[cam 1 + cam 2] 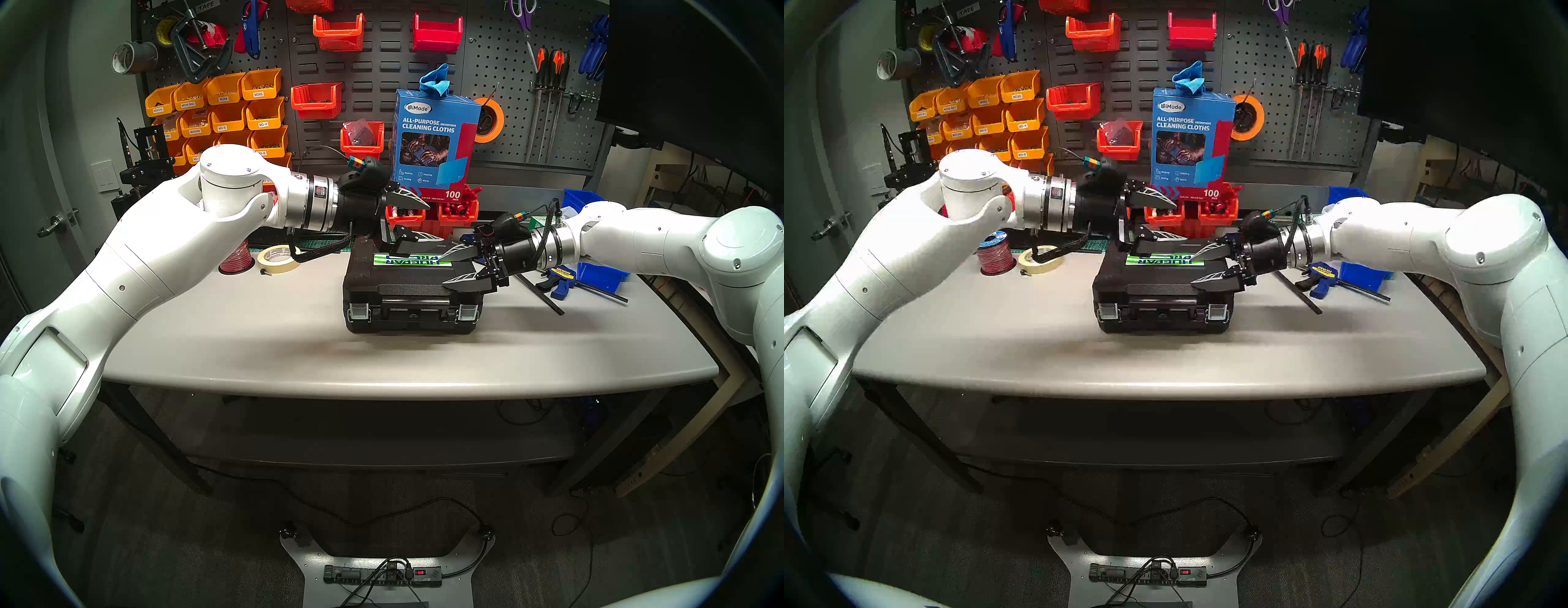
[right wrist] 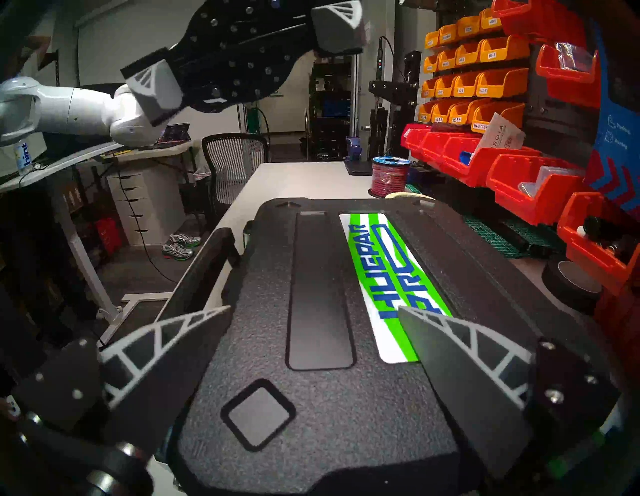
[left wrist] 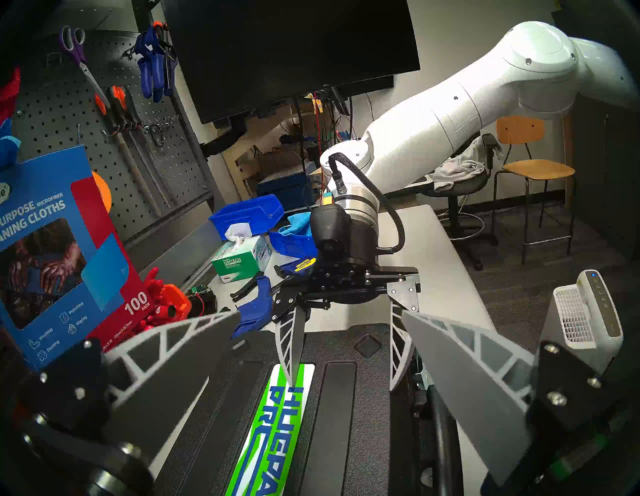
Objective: Open the tool box
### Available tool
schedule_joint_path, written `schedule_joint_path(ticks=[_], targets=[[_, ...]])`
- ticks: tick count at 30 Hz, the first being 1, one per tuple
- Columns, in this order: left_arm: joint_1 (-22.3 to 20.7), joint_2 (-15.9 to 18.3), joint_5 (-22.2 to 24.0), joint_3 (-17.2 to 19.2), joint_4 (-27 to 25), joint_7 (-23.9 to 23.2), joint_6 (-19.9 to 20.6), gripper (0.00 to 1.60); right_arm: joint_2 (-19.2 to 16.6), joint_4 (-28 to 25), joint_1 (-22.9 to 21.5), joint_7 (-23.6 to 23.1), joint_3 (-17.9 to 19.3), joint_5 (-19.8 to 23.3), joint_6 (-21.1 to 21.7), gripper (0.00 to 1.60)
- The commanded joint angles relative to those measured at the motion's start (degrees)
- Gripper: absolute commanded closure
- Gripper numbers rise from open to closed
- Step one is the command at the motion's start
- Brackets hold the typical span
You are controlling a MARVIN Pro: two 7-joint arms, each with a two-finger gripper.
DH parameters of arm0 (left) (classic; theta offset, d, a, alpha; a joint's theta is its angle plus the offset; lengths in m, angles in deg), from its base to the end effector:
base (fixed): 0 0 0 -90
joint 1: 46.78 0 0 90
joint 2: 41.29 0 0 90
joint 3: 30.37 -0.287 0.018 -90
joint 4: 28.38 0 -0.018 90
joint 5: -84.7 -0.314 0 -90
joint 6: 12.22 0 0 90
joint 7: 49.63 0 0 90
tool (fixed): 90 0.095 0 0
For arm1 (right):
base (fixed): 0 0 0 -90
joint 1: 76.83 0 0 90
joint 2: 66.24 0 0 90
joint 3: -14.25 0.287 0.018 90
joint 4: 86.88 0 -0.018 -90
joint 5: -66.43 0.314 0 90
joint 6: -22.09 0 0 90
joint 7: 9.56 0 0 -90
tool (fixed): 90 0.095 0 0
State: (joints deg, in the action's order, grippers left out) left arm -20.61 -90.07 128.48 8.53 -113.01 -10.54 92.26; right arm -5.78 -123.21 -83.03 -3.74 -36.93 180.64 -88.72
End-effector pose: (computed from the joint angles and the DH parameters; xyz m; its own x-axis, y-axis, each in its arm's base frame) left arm 0.4920 -0.0611 -0.0237 -0.2412 -0.3108 0.9194 -0.9377 -0.1697 -0.3033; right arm 0.5552 -0.0784 -0.1195 0.0135 0.3238 0.9460 0.9986 -0.0522 0.0037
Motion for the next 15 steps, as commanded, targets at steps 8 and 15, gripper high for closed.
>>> schedule_joint_path(ticks=[8,15], targets=[[-0.81,0.07,0.11,0.60,0.02,0.05,0.07,0.00,1.68,3.20,1.73,-0.82,0.08,0.83,2.43,0.00],[-0.81,0.07,0.11,0.60,0.02,0.05,0.07,0.00,2.45,4.91,2.05,-0.82,-0.43,0.56,2.85,0.00]])
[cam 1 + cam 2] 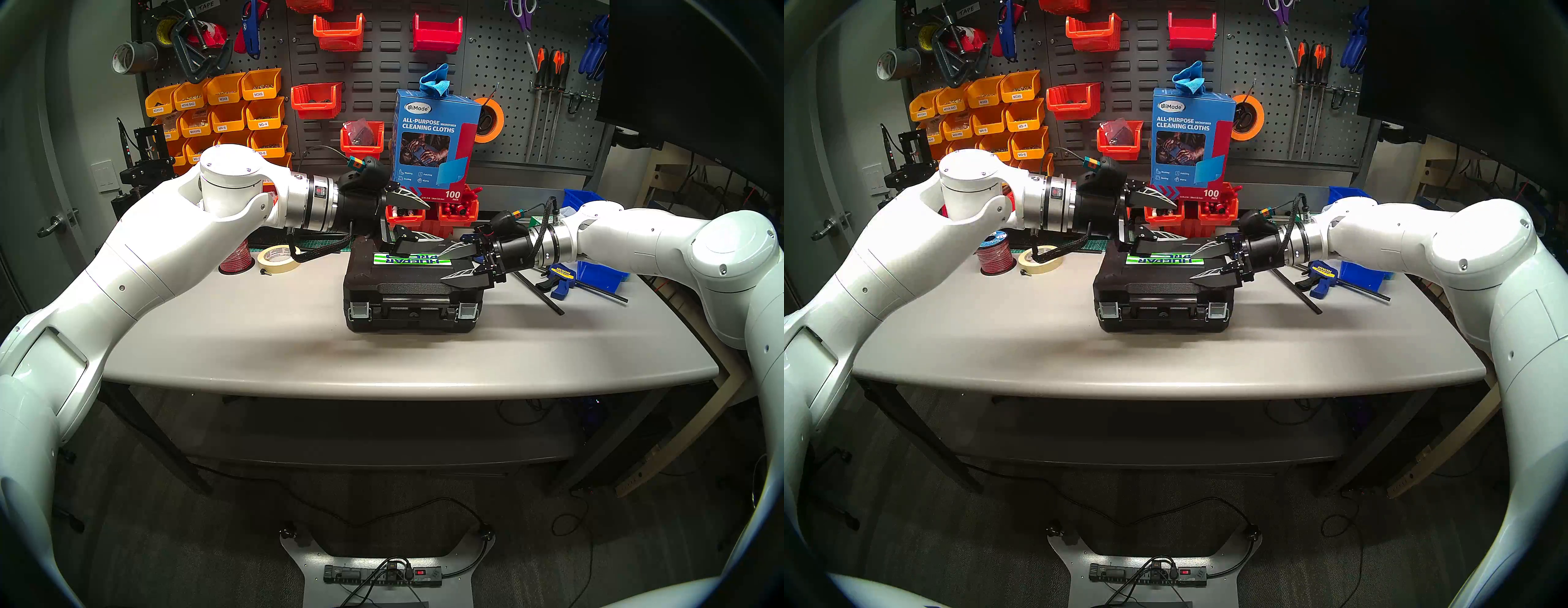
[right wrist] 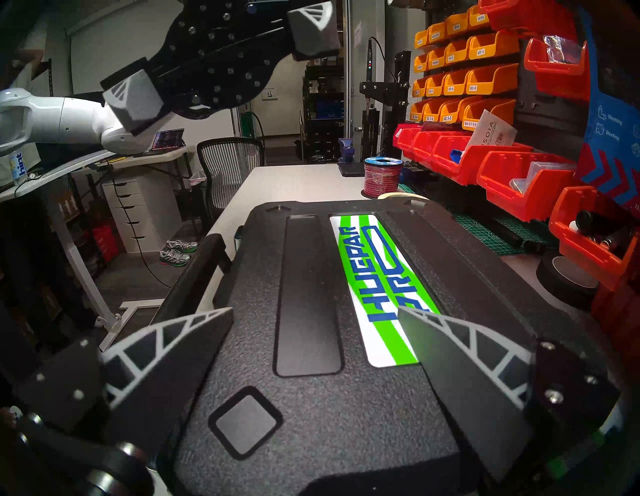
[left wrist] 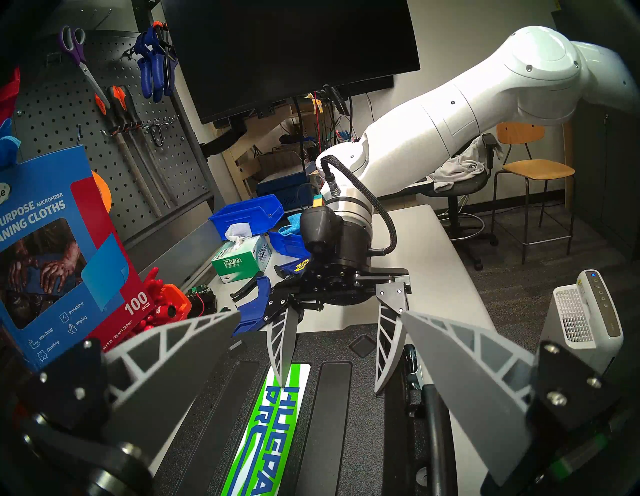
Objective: Open the tool box
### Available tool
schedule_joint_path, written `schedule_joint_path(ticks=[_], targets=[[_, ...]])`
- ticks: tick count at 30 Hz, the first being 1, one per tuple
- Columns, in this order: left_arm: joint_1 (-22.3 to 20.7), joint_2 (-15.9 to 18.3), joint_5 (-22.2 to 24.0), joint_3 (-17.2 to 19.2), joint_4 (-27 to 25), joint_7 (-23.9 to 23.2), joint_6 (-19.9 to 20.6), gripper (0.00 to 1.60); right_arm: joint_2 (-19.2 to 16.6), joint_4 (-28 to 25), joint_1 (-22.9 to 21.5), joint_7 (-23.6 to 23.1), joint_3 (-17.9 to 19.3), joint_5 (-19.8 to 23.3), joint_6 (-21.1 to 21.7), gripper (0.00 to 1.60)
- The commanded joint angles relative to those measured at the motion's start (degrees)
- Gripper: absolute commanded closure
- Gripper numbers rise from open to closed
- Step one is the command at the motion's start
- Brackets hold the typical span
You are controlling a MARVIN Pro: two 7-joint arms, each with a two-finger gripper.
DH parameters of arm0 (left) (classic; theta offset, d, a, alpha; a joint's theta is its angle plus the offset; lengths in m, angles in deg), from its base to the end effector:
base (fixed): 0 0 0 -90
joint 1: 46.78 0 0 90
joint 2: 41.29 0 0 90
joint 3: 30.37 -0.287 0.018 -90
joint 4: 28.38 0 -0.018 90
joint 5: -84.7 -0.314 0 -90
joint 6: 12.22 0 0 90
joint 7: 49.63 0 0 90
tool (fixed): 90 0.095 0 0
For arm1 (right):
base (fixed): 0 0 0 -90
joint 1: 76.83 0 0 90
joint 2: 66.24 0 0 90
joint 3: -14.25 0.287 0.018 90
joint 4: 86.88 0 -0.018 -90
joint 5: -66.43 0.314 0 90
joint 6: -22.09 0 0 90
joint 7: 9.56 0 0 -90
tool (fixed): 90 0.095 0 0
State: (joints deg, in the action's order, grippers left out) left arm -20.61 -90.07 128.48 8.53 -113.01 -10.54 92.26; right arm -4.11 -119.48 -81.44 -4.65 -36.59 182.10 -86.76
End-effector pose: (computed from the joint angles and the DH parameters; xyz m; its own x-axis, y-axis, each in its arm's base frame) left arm 0.4920 -0.0611 -0.0237 -0.2412 -0.3108 0.9194 -0.9377 -0.1697 -0.3033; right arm 0.5618 -0.0765 -0.1194 0.0344 0.3187 0.9472 0.9974 -0.0707 -0.0125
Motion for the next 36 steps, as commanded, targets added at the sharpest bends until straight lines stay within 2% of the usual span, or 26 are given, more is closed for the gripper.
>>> schedule_joint_path(ticks=[1,8,36], targets=[[-0.81,0.07,0.11,0.61,0.02,0.05,0.07,0.00,0.99,1.57,0.56,0.09,-1.05,-1.15,0.86,0.00],[-0.81,0.07,0.10,0.60,0.02,0.06,0.06,0.00,1.75,2.08,0.68,0.09,-2.58,-2.51,0.32,0.00],[-0.81,0.07,0.10,0.61,0.02,0.05,0.06,0.00,1.73,1.87,0.62,0.09,-3.28,-1.28,-0.92,0.00]])
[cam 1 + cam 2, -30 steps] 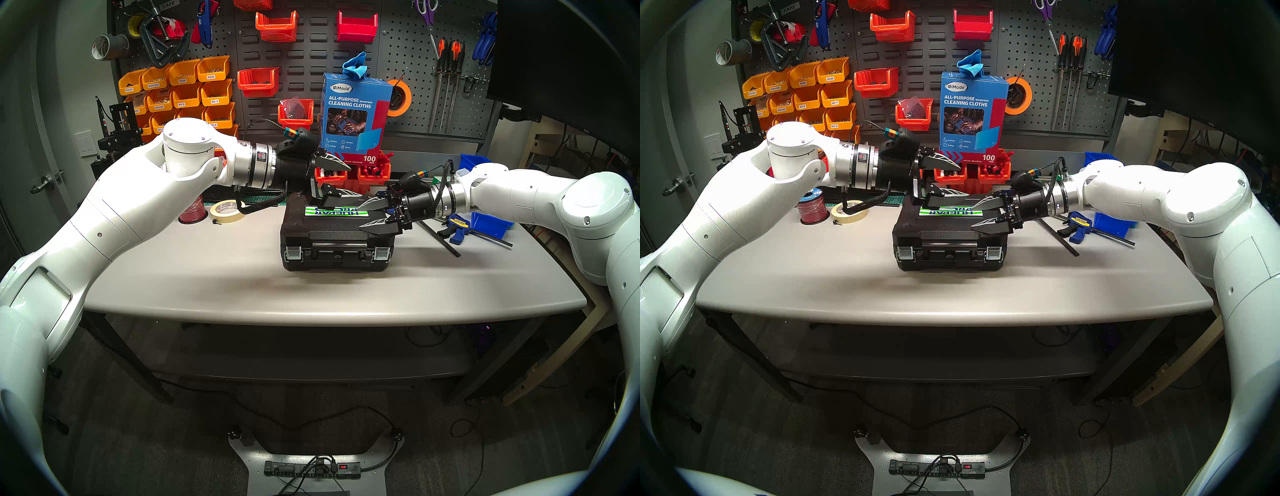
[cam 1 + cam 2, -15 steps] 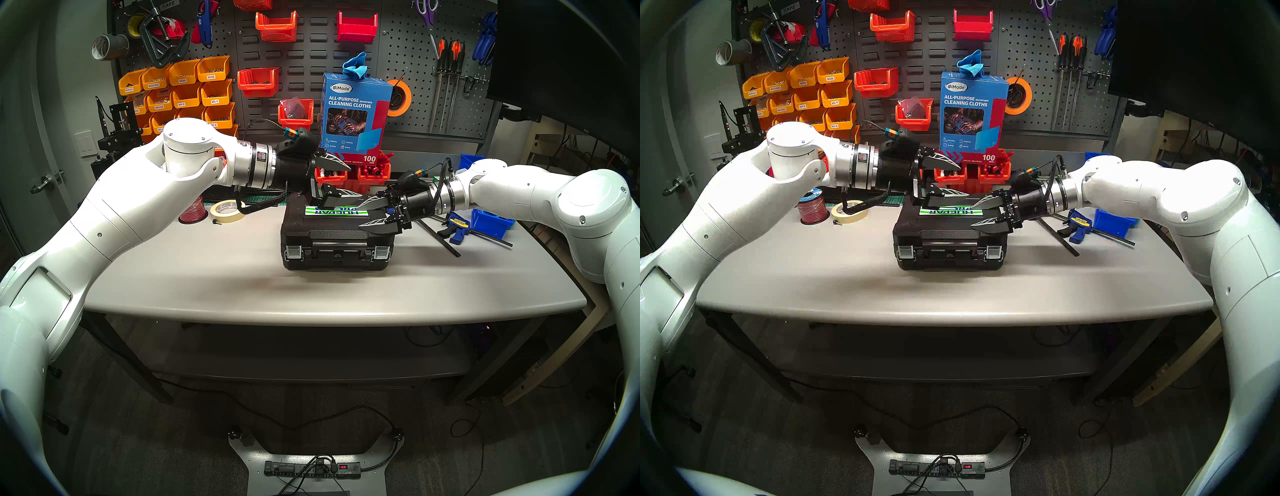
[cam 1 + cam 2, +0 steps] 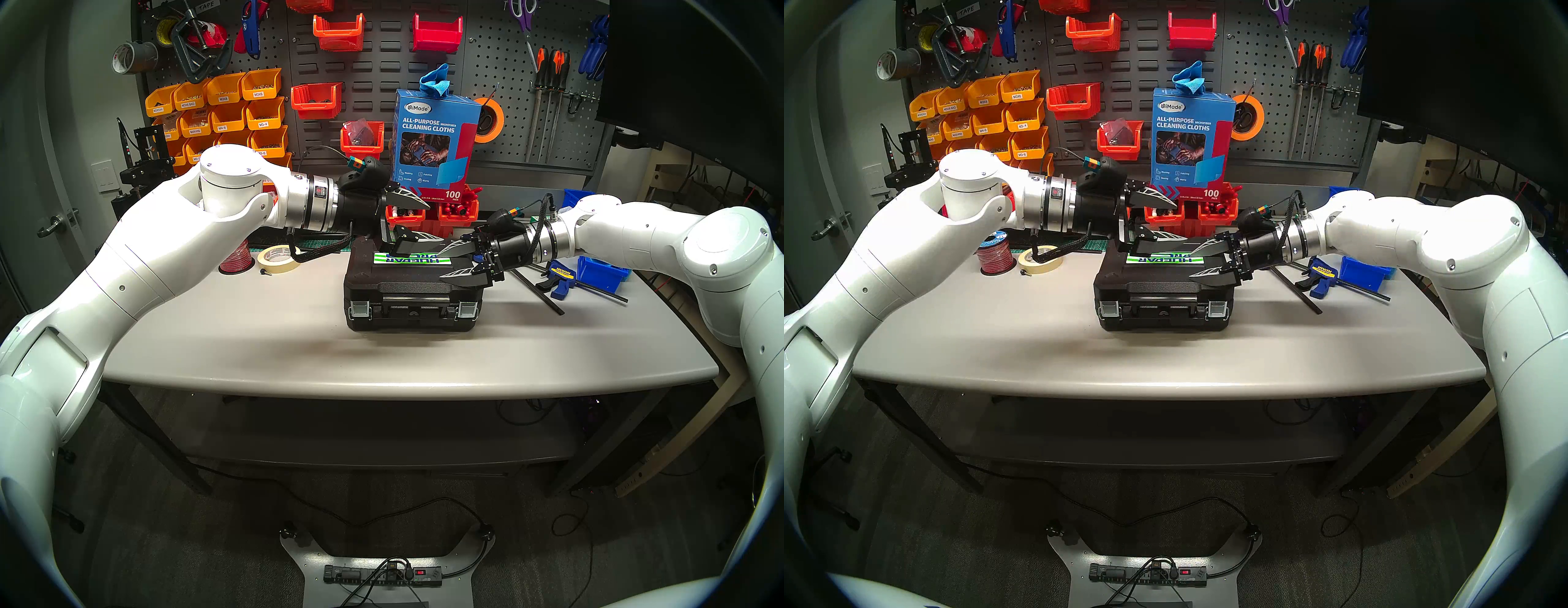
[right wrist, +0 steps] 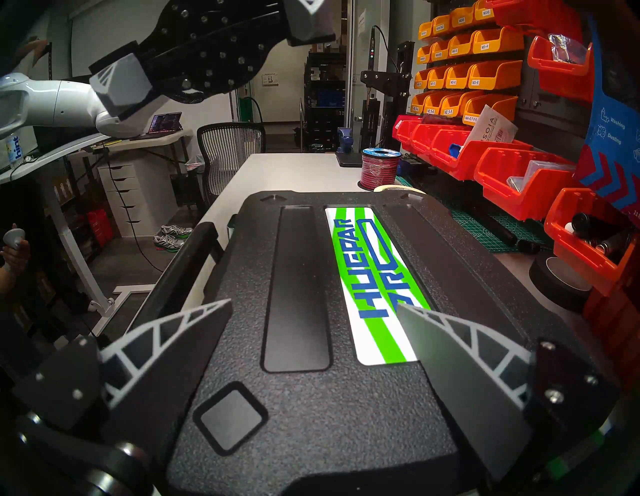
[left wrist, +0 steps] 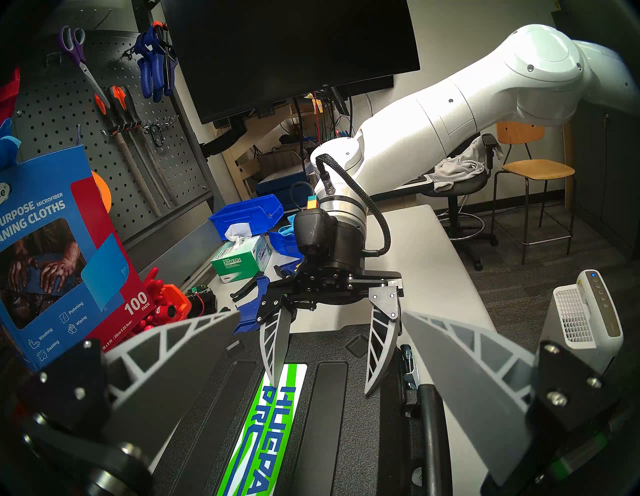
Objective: Open the tool box
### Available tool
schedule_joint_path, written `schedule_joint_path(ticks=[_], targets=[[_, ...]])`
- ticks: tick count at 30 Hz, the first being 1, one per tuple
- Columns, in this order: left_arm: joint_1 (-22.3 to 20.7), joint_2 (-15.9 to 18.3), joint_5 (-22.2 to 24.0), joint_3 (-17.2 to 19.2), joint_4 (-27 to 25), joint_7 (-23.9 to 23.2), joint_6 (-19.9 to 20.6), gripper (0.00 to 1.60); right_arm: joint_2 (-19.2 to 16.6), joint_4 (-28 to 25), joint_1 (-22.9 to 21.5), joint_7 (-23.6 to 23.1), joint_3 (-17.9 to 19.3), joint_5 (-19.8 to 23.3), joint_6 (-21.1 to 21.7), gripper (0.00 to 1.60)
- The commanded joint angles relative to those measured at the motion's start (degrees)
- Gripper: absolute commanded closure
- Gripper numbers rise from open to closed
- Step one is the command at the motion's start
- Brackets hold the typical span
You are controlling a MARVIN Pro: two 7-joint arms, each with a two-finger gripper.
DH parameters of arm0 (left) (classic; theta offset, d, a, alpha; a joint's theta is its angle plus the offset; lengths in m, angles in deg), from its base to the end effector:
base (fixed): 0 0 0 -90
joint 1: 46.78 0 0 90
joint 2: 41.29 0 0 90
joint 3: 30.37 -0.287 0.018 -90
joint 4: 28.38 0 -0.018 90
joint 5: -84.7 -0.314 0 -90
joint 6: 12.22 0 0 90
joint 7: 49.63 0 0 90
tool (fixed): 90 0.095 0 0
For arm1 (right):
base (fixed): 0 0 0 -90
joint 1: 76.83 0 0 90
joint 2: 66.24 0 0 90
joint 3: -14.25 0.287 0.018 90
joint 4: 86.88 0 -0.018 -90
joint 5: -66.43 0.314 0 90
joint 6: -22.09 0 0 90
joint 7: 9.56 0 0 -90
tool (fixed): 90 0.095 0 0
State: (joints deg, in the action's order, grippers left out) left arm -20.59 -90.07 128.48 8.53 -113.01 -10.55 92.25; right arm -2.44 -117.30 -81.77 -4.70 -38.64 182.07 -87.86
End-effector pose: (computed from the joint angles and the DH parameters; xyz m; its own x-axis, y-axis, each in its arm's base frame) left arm 0.4919 -0.0611 -0.0239 -0.2410 -0.3107 0.9194 -0.9378 -0.1695 -0.3031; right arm 0.5669 -0.0745 -0.1151 -0.0006 0.3619 0.9322 0.9978 -0.0611 0.0243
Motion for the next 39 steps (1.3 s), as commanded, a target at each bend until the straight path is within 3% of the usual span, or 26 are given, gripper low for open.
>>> schedule_joint_path(ticks=[1,11,15,27,34,39], targets=[[-0.82,0.07,0.11,0.61,0.02,0.06,0.07,0.00,0.06,-0.32,0.94,0.14,-1.27,-1.23,0.17,0.00],[-0.82,0.07,0.11,0.61,0.02,0.06,0.07,0.00,0.12,-0.35,0.87,0.14,-1.59,-0.93,0.10,0.00],[-0.32,2.92,-0.08,0.46,-3.07,-2.85,-1.10,0.00,0.12,-0.44,0.81,0.14,-1.73,-0.79,0.05,0.00],[-3.96,6.94,-7.60,-3.74,-14.58,-10.97,1.51,0.00,0.12,-0.67,0.66,0.14,-2.12,-0.37,-0.09,0.00],[-5.40,6.84,-11.94,-5.68,-16.41,-11.52,4.37,0.00,0.20,-0.65,0.61,0.14,-2.41,-0.20,-0.14,0.00],[-6.02,7.26,-12.44,-4.96,-16.73,-11.62,5.24,0.00,0.20,-0.73,0.55,0.14,-2.57,-0.05,-0.19,0.00]])
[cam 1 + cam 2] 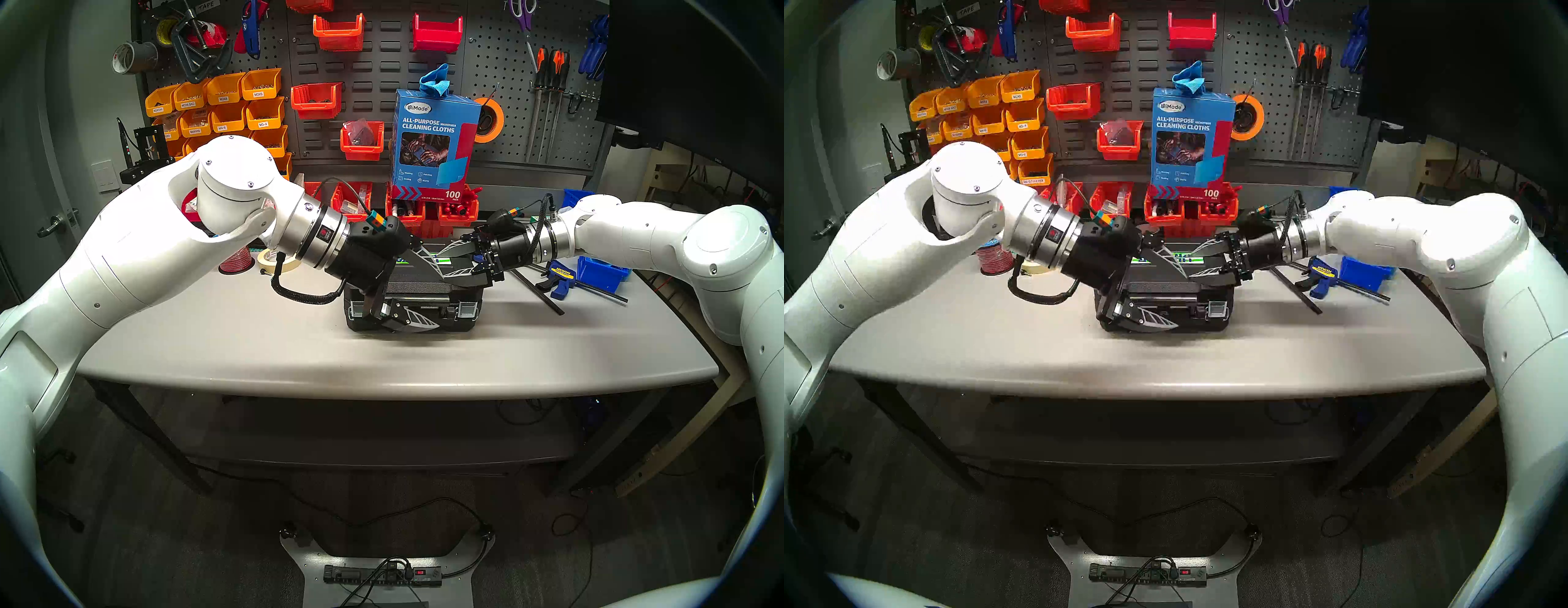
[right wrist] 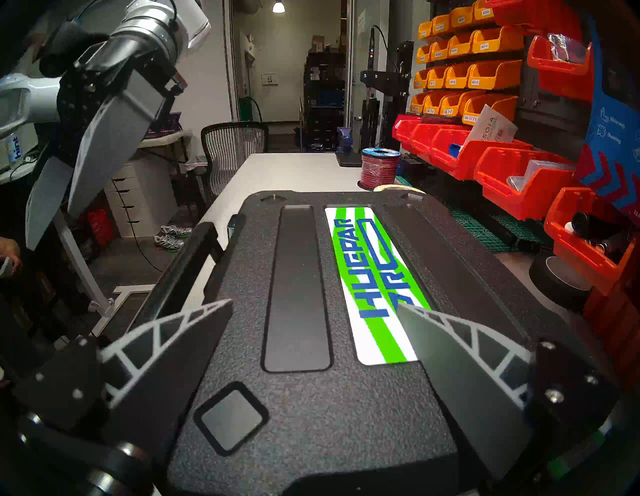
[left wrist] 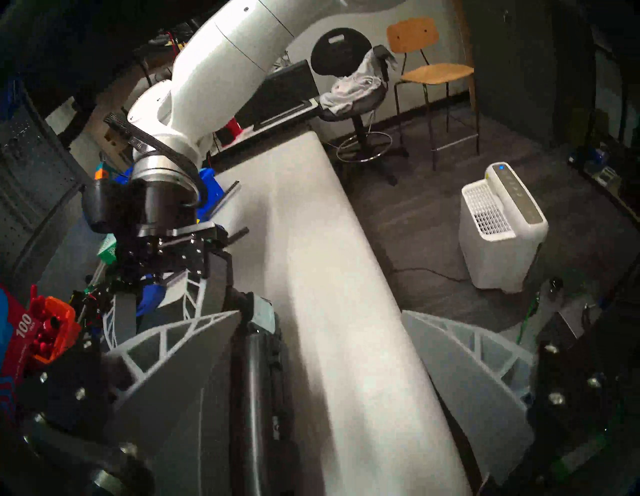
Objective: Open the tool box
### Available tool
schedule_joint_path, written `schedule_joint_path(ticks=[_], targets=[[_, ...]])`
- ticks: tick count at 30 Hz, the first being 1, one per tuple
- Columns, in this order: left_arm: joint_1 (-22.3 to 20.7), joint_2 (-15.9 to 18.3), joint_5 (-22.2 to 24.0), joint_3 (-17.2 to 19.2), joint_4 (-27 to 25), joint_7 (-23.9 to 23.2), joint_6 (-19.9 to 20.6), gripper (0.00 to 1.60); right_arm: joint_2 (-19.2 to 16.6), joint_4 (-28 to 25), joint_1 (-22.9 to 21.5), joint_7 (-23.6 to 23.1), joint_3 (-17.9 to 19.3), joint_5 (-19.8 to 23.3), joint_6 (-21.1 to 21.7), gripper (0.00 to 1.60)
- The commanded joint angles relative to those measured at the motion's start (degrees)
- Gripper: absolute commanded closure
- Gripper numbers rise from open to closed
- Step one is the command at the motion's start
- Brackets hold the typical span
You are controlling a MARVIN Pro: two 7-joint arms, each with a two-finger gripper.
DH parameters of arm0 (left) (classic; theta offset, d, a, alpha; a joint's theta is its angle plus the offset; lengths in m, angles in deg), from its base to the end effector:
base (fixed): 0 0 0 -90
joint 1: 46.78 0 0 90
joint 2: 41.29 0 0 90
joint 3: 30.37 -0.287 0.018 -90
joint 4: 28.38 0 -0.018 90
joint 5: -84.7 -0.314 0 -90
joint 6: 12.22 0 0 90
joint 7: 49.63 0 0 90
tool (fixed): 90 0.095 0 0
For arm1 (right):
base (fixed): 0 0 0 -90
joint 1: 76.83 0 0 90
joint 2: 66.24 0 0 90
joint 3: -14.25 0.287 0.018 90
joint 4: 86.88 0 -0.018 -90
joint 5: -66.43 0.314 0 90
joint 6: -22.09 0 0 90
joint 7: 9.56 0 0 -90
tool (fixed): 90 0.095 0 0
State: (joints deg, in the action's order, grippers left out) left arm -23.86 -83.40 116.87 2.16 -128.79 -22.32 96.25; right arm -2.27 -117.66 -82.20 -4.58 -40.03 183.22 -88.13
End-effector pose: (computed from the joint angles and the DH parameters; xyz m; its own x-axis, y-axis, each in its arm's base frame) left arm 0.4179 -0.0805 -0.0359 -0.4120 -0.5403 0.7337 -0.9094 0.1928 -0.3687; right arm 0.5668 -0.0744 -0.1148 0.0005 0.3630 0.9318 0.9977 -0.0629 0.0240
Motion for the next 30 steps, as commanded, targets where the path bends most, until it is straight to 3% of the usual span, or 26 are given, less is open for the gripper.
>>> schedule_joint_path(ticks=[1,8,15,19,30], targets=[[-2.95,0.78,-1.03,1.58,-1.10,0.20,1.55,0.00,0.03,-0.38,0.96,0.02,-1.21,-1.17,0.07,0.00],[-4.88,2.87,-3.11,2.01,-2.88,-1.41,3.89,0.00,0.04,-0.50,0.88,0.02,-1.41,-0.98,0.00,0.00],[-7.83,5.09,-6.87,1.25,-4.89,-4.64,9.60,0.00,0.06,-0.60,0.79,0.02,-1.66,-0.78,-0.07,0.00],[-10.34,5.96,-11.57,-0.39,-5.95,-7.02,14.53,0.00,0.08,-0.66,0.73,0.02,-1.82,-0.65,-0.12,0.00],[-14.92,5.40,-18.15,-4.24,-6.61,-11.92,19.46,0.00,0.14,-0.71,0.65,0.02,-2.15,-0.39,-0.19,0.00]])
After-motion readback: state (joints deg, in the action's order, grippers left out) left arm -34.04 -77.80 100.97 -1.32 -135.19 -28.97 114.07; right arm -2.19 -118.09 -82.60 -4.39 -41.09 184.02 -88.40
